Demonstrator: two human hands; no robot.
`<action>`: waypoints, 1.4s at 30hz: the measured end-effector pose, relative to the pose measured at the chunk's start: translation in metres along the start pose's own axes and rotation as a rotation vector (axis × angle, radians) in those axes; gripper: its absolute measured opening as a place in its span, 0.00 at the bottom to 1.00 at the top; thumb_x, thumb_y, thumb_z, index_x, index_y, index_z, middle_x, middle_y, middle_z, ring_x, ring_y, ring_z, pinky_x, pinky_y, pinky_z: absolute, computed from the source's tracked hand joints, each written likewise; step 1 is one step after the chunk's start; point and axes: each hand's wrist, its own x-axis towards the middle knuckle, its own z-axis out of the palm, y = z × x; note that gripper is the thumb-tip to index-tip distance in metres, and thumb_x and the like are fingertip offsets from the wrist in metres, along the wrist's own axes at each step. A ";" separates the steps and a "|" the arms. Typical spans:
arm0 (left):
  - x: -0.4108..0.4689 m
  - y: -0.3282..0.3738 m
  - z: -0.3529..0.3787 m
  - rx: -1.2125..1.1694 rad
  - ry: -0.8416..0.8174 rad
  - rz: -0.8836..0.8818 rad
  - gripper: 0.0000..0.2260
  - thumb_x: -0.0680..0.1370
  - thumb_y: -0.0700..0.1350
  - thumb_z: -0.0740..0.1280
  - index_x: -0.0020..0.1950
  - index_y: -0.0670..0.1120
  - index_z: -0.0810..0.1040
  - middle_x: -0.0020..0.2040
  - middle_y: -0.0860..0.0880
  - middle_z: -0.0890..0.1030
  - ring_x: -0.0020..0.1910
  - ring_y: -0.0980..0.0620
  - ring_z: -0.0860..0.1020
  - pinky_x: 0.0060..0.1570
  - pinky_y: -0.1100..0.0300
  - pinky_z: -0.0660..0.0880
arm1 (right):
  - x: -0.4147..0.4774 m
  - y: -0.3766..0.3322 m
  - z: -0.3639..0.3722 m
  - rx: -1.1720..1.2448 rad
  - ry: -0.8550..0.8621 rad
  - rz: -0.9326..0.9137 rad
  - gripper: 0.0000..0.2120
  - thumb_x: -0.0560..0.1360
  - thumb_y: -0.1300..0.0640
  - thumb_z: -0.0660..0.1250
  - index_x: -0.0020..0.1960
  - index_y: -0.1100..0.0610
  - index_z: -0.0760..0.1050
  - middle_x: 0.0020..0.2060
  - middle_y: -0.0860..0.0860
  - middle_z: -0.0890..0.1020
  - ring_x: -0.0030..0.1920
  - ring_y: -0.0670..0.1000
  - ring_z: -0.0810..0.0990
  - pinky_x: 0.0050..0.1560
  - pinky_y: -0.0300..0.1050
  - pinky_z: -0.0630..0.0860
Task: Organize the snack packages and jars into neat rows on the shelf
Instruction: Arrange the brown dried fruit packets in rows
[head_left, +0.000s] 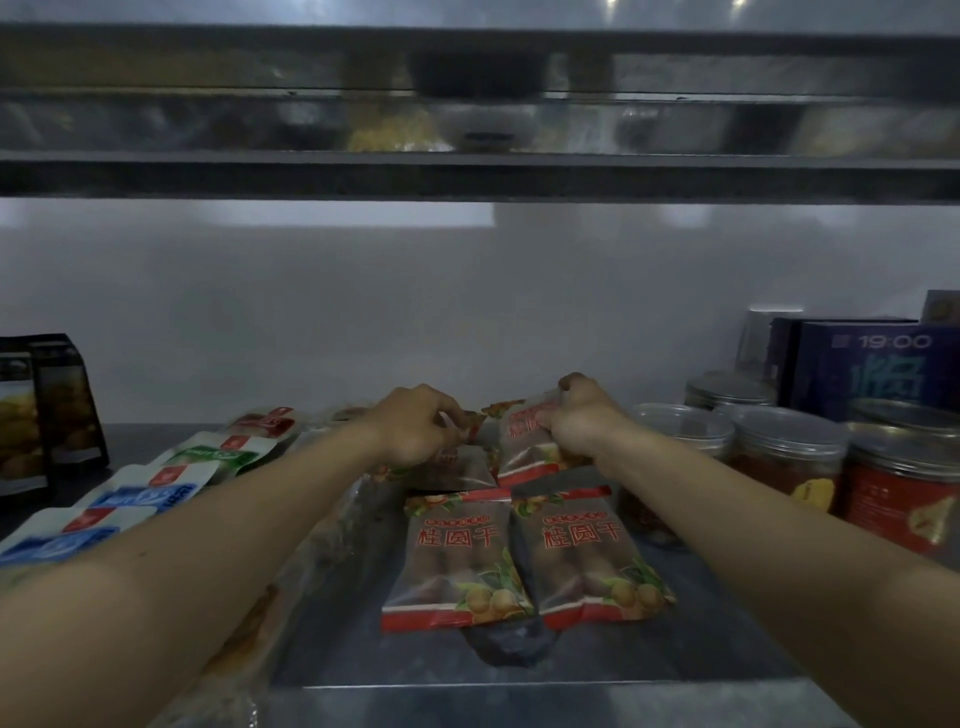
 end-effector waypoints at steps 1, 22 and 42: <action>0.000 -0.003 0.001 0.013 -0.011 -0.006 0.13 0.79 0.47 0.65 0.63 0.48 0.78 0.63 0.47 0.79 0.59 0.47 0.77 0.54 0.61 0.71 | 0.000 0.002 0.002 -0.089 -0.001 -0.003 0.21 0.80 0.64 0.63 0.71 0.61 0.64 0.63 0.58 0.75 0.60 0.57 0.76 0.54 0.44 0.75; -0.020 -0.036 -0.024 0.145 -0.028 -0.185 0.22 0.73 0.61 0.69 0.60 0.48 0.79 0.59 0.48 0.79 0.54 0.48 0.76 0.50 0.58 0.72 | 0.029 -0.044 0.040 -0.452 -0.283 -0.315 0.24 0.76 0.52 0.70 0.70 0.59 0.71 0.67 0.55 0.74 0.65 0.56 0.74 0.56 0.42 0.71; -0.017 -0.045 -0.017 -0.041 0.376 -0.160 0.20 0.75 0.43 0.71 0.64 0.43 0.71 0.50 0.43 0.81 0.45 0.46 0.78 0.45 0.57 0.74 | 0.029 -0.032 0.047 -0.177 -0.292 -0.259 0.34 0.62 0.38 0.79 0.57 0.59 0.76 0.50 0.50 0.82 0.51 0.51 0.80 0.53 0.46 0.79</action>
